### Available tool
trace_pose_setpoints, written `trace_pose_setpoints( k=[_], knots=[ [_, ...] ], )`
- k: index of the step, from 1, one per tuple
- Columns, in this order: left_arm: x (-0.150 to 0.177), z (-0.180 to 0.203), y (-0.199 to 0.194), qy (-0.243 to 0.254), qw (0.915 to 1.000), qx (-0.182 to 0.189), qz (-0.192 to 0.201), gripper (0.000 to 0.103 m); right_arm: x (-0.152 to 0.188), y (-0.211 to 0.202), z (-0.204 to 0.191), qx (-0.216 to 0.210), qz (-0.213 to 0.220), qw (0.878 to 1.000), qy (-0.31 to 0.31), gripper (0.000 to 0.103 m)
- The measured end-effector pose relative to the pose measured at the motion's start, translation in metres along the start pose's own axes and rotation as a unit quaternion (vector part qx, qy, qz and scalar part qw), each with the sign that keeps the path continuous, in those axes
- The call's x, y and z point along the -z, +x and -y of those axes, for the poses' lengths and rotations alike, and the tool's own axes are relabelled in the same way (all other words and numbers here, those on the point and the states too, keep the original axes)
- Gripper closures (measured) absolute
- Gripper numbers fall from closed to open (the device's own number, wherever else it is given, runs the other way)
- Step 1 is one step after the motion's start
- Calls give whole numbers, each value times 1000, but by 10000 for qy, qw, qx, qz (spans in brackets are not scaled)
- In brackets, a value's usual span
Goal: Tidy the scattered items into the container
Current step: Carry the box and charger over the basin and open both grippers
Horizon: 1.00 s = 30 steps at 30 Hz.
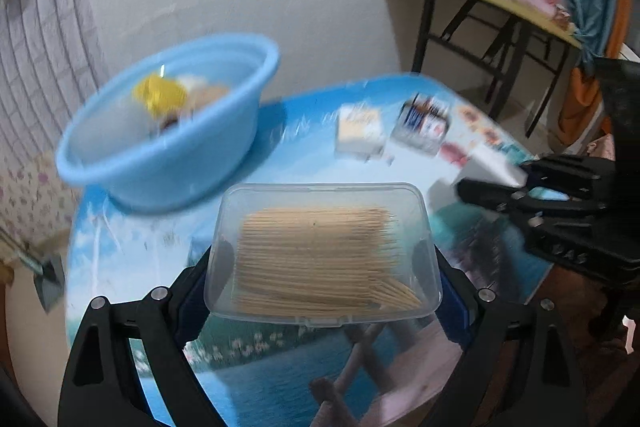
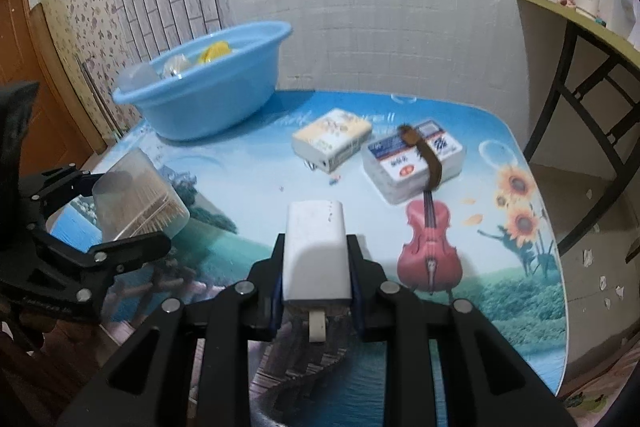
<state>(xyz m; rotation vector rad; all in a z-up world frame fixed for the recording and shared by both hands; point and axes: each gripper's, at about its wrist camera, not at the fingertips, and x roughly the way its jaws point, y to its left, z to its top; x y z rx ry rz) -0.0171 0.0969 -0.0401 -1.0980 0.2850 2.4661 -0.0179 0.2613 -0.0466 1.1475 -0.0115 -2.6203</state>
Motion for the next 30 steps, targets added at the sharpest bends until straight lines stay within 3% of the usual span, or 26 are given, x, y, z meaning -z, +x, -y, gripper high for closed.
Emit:
trace_pose_setpoints(
  k=[3,7,16,21,30],
  knots=[
    [-15,5,-17,137,9995,1,284,11,-7,-10,-3,-24,151,9999,-18,78],
    [-35,-7,-34,-117,9985,76,535,11,-19,-24,-8,-85,375,9992,-58,78],
    [-67,-48,-57,-569,9931,-303,980,11,-60,-46,-20,-359,784,9961,-196,78],
    [-79,-74,-52,-715,9907,-597,996,11,-88,-41,-30,-486,878,9944,-332,78],
    [-89,-118,-37,-833,9887,-777,979,11,-136,-16,-63,-806,926,9900,-692,78]
  ],
)
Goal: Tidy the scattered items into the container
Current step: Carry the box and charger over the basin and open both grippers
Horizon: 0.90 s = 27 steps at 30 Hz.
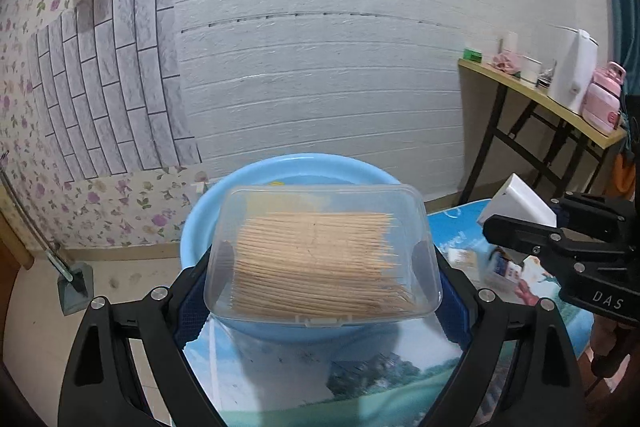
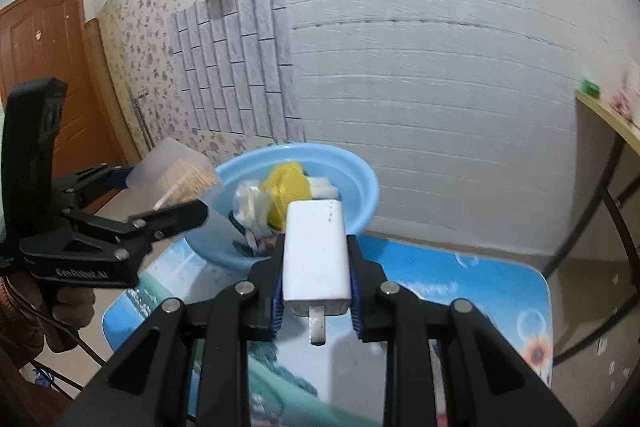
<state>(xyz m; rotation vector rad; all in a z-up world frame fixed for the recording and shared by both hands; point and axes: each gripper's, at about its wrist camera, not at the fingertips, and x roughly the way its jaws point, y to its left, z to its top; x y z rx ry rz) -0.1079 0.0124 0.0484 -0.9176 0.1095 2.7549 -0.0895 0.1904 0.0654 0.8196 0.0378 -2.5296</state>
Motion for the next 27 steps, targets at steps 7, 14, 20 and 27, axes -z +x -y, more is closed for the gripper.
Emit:
trace_pose_setpoints(
  k=[7,14,20,27],
  knots=[
    [1,-20,25,-108,9999,-40,-98,11,-12,44,-10,-174,-299,9994,-1,78],
    [3,-38,52,-235,9993,-60,-286,11,-13,87,-21,-228,-626,9978,-2,78],
    [2,-52,74,-377,9978,-109,-532,11,-11,118,-20,-285,-959,9949,107,77],
    [6,-51,71,-447,9969,-185,-625,11,0,115,-19,-338,-1087,9934,129,51]
  ],
)
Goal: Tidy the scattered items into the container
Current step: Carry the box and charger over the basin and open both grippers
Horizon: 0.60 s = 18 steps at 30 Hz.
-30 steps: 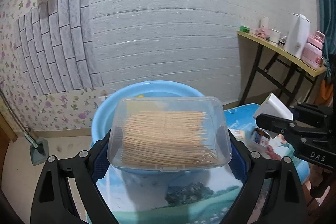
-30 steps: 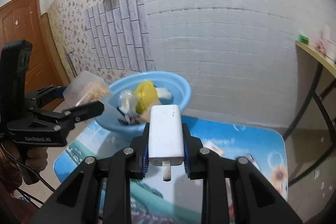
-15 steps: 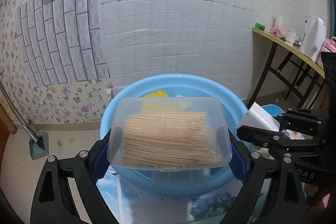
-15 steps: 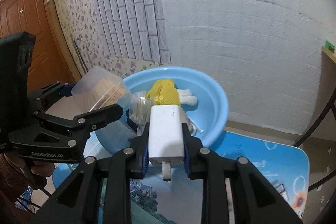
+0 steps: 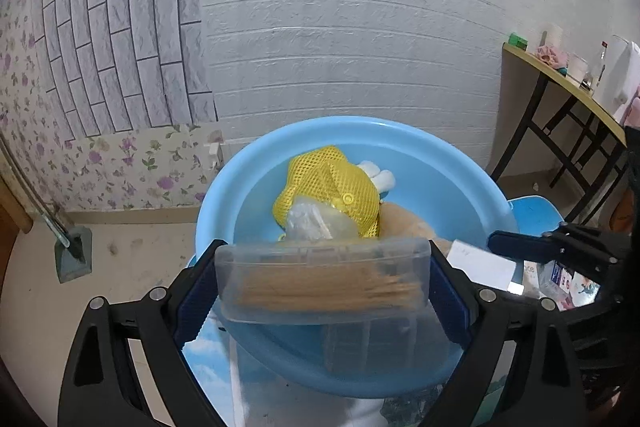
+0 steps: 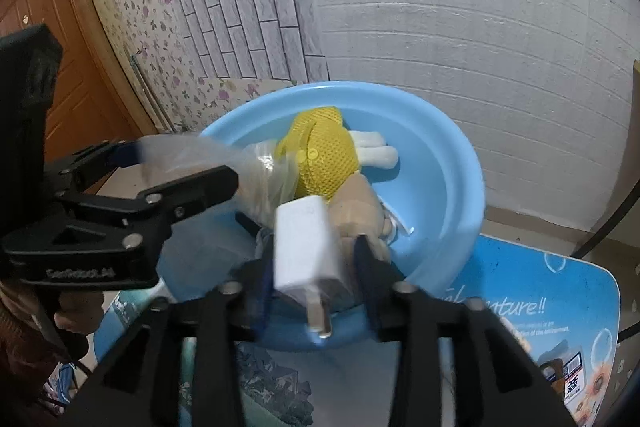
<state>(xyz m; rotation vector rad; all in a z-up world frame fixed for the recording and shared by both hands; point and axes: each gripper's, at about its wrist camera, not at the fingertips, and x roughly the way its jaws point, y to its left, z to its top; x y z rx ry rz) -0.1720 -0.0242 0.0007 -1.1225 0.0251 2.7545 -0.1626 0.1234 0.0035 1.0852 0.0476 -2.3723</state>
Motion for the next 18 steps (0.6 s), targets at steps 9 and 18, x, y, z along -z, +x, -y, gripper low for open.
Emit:
trace_pose_setpoints(
  k=[9,18],
  knots=[
    [5,8,-9,-104,9998,-155,-86,7,9,-23,6,-22,221,9997,114,45],
    [15,17,-21,-49,9998,-115,-133,6,35,-36,23,129,126,9986,495,45]
  ],
)
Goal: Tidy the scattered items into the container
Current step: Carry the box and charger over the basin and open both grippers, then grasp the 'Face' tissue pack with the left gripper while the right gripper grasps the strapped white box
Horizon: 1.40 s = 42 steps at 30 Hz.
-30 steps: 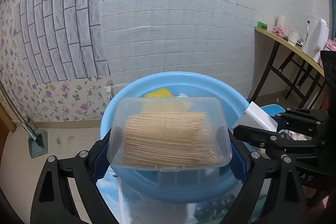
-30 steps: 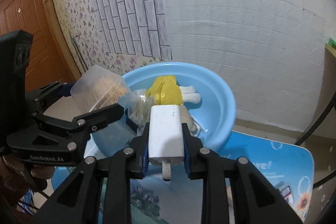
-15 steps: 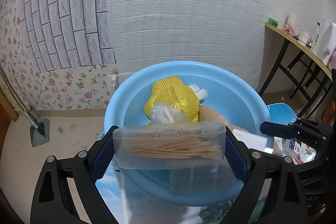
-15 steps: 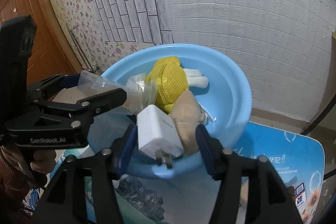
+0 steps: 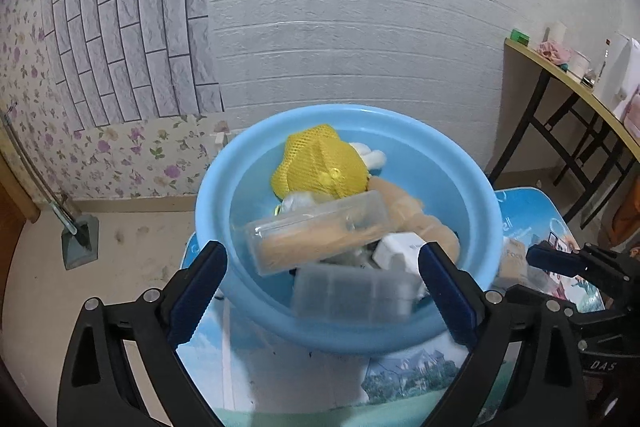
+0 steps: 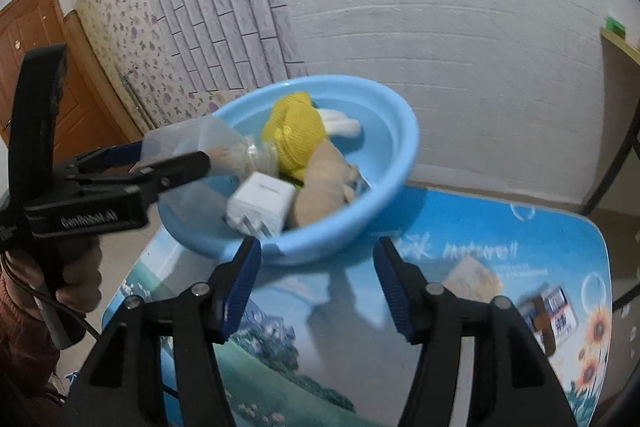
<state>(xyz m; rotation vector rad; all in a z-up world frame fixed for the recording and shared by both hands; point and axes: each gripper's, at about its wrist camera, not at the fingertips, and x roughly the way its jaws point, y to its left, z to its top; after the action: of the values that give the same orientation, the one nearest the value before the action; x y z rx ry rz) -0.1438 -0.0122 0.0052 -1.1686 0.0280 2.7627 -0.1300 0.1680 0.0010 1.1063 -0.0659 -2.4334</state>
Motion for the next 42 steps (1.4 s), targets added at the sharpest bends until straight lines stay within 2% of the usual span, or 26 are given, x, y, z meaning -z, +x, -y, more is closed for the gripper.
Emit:
trace_pose_setpoints(
  k=[10,16,21,24,28,32,33,35,37,39,41,42],
  knots=[
    [11,20,-19,164,9998,90,24,6,34,-32,33,216,86,9990,384,45],
    [16,43,-32,226,9992,305,133,6,55,-57,67,562,172,9958,705,45],
    [20,75,-39,331,9978,540,181,6,69,-69,94,863,177,9913,977,45],
    [24,98,-44,426,9955,826,207,6,75,-73,106,963,167,9890,1108,45],
    [29,136,-37,870,9915,959,85,6,80,-74,119,1075,154,9868,1204,45],
    [35,159,-19,1106,9881,1056,-138,6,83,-69,132,1108,10,9873,1142,44],
    [37,165,-12,1130,9877,1065,-195,6,84,-66,134,1093,-59,9882,1071,43],
    [39,173,4,1154,9875,1017,-331,6,84,-62,134,1090,-136,9895,938,31],
    [43,180,20,1175,9872,969,-477,6,84,-59,135,1121,-173,9907,751,25],
    [44,184,32,1193,9862,979,-589,6,82,-55,136,1134,-208,9917,574,24],
    [45,188,44,1238,9852,974,-675,6,79,-49,136,1176,-278,9920,365,14],
    [45,190,49,1265,9848,952,-709,7,78,-47,136,1172,-305,9922,281,13]
  ],
)
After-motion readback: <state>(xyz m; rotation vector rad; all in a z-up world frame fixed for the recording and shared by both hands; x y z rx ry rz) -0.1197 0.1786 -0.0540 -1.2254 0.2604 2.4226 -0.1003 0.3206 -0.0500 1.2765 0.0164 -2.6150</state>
